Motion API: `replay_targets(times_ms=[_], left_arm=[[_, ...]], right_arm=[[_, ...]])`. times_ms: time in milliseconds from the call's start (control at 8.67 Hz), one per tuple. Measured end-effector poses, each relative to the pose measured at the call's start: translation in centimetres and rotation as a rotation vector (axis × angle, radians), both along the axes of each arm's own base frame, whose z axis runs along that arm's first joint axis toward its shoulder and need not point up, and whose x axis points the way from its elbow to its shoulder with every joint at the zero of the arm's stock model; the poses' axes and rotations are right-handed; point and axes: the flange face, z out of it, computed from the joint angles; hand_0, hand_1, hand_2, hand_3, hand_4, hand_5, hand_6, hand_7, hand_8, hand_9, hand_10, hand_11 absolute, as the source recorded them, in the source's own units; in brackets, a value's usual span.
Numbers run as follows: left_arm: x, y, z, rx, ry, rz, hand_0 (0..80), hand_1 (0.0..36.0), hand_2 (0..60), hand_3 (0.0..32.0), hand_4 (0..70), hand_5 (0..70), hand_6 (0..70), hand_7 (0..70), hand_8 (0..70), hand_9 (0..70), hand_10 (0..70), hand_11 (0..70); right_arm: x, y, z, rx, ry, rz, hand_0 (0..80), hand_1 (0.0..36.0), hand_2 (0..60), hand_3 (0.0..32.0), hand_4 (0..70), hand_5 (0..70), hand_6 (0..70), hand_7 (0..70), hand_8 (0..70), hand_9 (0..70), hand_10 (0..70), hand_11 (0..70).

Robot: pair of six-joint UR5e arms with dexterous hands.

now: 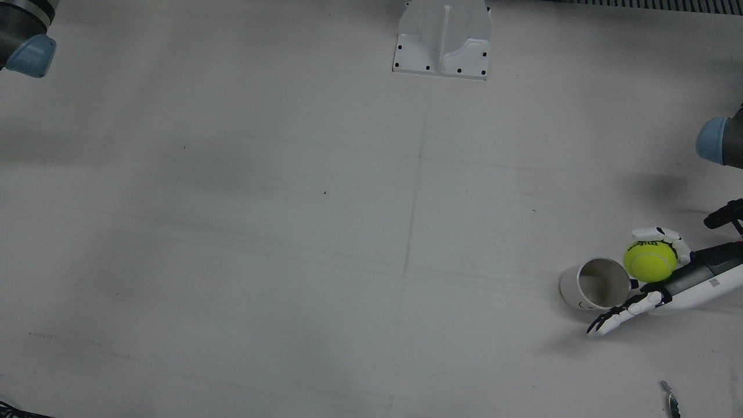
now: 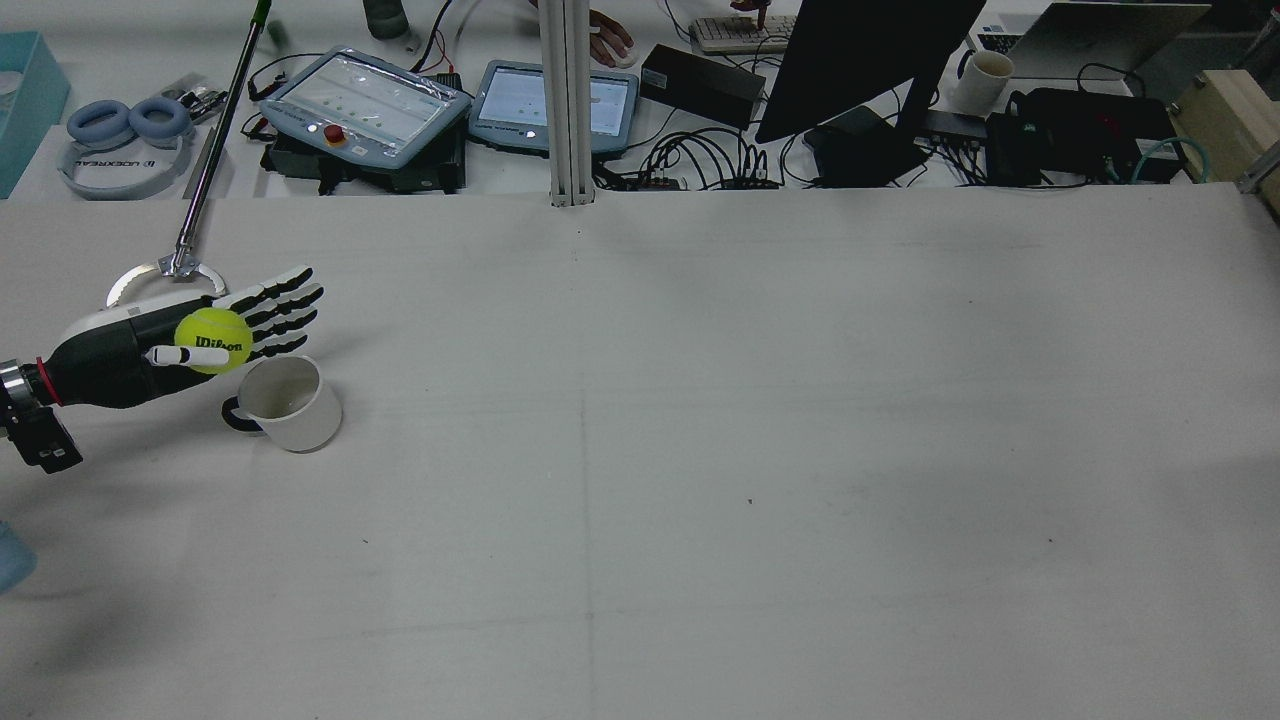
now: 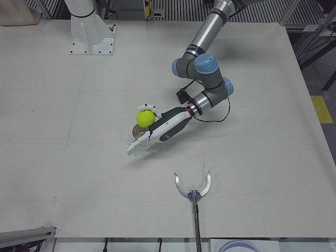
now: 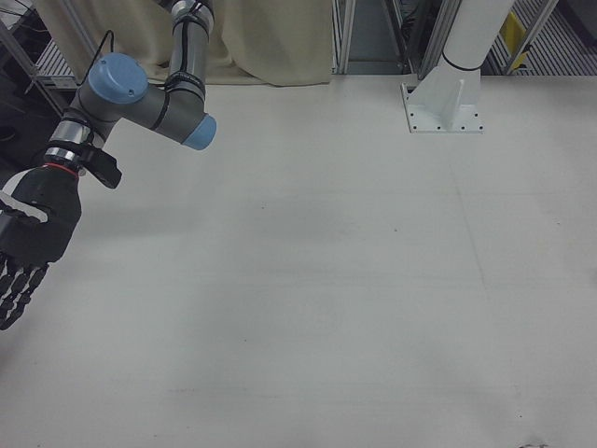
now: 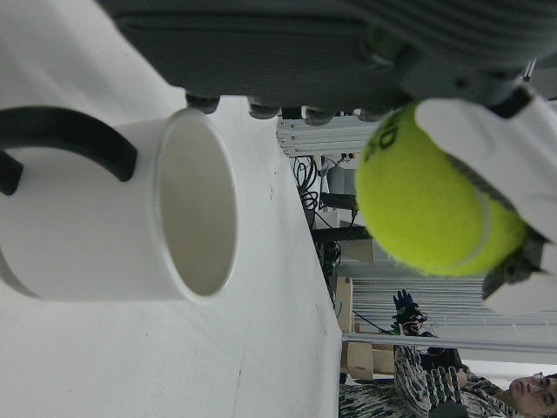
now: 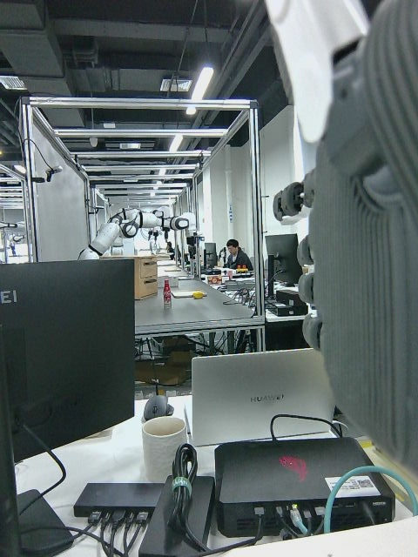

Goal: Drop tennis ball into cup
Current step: 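Open the left hand fingers to release the ball into the mug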

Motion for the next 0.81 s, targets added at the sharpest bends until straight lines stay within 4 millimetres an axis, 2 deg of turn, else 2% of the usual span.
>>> replay_targets(times_ms=[115, 346, 462, 692, 808], left_arm=[[-0.20, -0.14, -0.09, 0.001, 0.000, -0.005, 0.0, 4.3, 51.4, 16.0, 0.0, 0.0, 0.0, 0.0, 0.0, 0.0, 0.0, 0.0], [-0.39, -0.24, -0.20, 0.003, 0.000, -0.010, 0.0, 6.4, 51.0, 5.0, 0.0, 0.0, 0.0, 1.4, 0.0, 0.0, 0.0, 0.0], [-0.41, -0.27, -0.28, 0.004, 0.002, -0.011, 0.0, 3.4, 53.9, 6.2, 0.0, 0.0, 0.0, 1.5, 0.0, 0.0, 0.0, 0.0], [-0.42, -0.29, -0.45, 0.007, 0.004, -0.011, 0.0, 5.1, 59.9, 6.2, 0.0, 0.0, 0.0, 1.1, 0.0, 0.0, 0.0, 0.0], [-0.42, -0.29, -0.49, 0.007, 0.004, -0.011, 0.0, 6.5, 60.0, 5.8, 0.0, 0.0, 0.0, 1.5, 0.0, 0.0, 0.0, 0.0]], right_arm=[[0.00, 0.00, -0.01, 0.000, 0.000, 0.000, 0.0, 0.0, 0.0, 0.0, 0.0, 0.0, 0.0, 0.0, 0.0, 0.0, 0.0, 0.0], [0.00, -0.01, -0.02, 0.001, 0.000, 0.000, 0.0, 0.0, 0.0, 0.0, 0.0, 0.0, 0.0, 0.0, 0.0, 0.0, 0.0, 0.0], [0.00, -0.01, -0.02, 0.001, 0.000, 0.000, 0.0, 0.0, 0.0, 0.0, 0.0, 0.0, 0.0, 0.0, 0.0, 0.0, 0.0, 0.0], [0.00, -0.01, -0.03, 0.001, 0.000, 0.000, 0.0, 0.0, 0.0, 0.0, 0.0, 0.0, 0.0, 0.0, 0.0, 0.0, 0.0, 0.0], [0.00, -0.01, -0.03, 0.001, 0.000, 0.000, 0.0, 0.0, 0.0, 0.0, 0.0, 0.0, 0.0, 0.0, 0.0, 0.0, 0.0, 0.0]])
